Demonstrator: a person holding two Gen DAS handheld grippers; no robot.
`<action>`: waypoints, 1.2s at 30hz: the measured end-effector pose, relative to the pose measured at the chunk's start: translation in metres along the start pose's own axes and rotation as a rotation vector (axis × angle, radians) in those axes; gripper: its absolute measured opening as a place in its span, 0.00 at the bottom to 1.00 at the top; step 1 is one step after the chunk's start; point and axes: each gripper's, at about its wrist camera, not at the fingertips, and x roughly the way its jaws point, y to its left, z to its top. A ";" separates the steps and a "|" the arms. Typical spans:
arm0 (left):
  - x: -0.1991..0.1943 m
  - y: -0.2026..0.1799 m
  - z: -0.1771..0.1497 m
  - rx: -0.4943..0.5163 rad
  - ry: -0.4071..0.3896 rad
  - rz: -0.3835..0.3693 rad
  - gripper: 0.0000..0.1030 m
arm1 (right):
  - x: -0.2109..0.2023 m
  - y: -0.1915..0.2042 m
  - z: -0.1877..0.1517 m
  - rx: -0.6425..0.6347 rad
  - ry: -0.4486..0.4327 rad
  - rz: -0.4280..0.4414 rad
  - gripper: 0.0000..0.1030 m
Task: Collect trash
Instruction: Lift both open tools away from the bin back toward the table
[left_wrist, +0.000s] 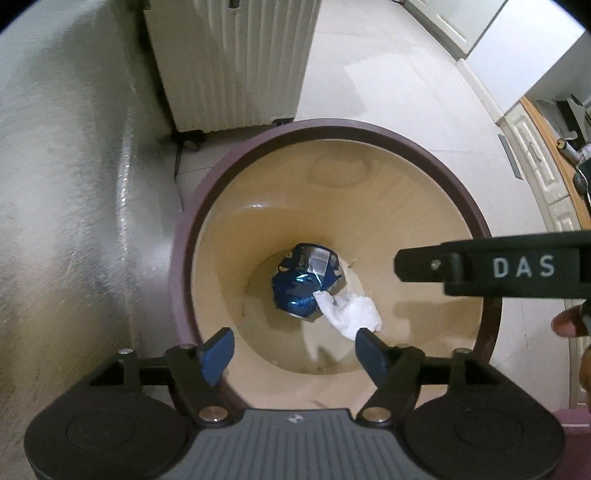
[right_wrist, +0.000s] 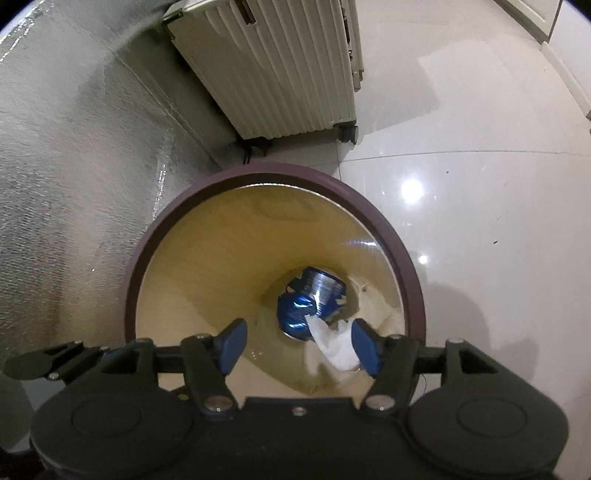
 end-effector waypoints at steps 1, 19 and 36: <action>-0.003 0.002 -0.002 -0.005 0.000 0.002 0.74 | -0.003 0.000 -0.001 -0.003 -0.004 0.002 0.63; -0.063 0.016 -0.024 -0.069 -0.070 0.023 0.99 | -0.060 0.003 -0.031 -0.064 -0.051 -0.041 0.87; -0.143 0.012 -0.051 -0.082 -0.196 0.008 1.00 | -0.148 0.000 -0.078 -0.042 -0.207 -0.078 1.00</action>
